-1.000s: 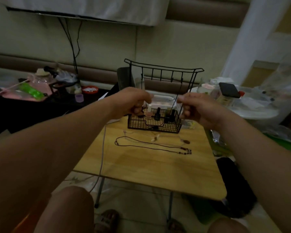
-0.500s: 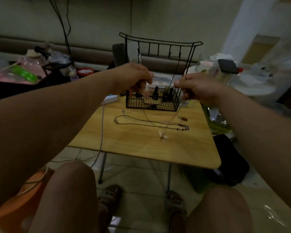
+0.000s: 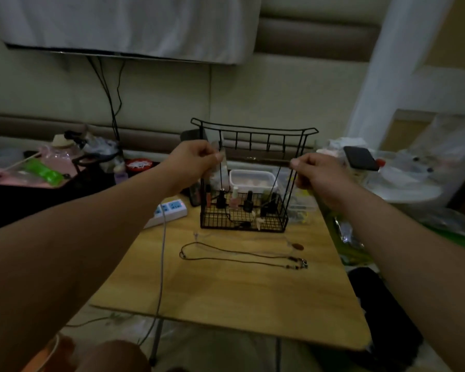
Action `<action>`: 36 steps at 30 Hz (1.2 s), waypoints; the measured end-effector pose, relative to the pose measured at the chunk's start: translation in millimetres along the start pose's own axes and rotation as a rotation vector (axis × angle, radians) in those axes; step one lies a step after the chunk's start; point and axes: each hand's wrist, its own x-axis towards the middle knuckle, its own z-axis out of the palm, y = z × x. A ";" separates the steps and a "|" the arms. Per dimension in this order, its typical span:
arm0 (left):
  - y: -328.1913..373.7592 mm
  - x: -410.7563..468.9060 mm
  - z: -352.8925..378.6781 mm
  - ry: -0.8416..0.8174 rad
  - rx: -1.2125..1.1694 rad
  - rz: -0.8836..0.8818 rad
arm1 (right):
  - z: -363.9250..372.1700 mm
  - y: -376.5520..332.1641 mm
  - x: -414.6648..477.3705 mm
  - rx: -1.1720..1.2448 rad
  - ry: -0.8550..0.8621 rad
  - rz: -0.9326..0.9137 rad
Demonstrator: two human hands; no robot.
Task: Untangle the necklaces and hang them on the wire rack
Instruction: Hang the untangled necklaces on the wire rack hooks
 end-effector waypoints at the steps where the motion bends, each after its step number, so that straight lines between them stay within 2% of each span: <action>1: 1.3 6.1 -0.8 0.035 0.010 0.005 | 1.2 -3.1 6.5 0.002 0.035 -0.002; 5: 3.2 28.9 0.1 0.190 0.067 0.050 | 7.5 -11.8 30.7 -0.018 0.146 -0.040; 11: -7.3 53.7 7.5 0.323 0.089 0.045 | 18.0 -8.6 57.6 -0.099 0.269 -0.070; 16: -29.0 52.0 18.7 0.279 0.172 0.016 | 25.3 13.8 60.9 -0.196 0.269 -0.081; 19: -40.7 48.5 25.3 0.239 0.116 0.008 | 29.0 26.1 57.9 -0.172 0.242 -0.067; 24: -45.3 50.1 32.8 0.262 0.075 0.021 | 33.8 33.5 54.8 -0.170 0.221 -0.056; 36: -66.8 47.4 44.6 0.267 0.191 0.010 | 42.5 55.1 48.4 -0.199 0.194 -0.038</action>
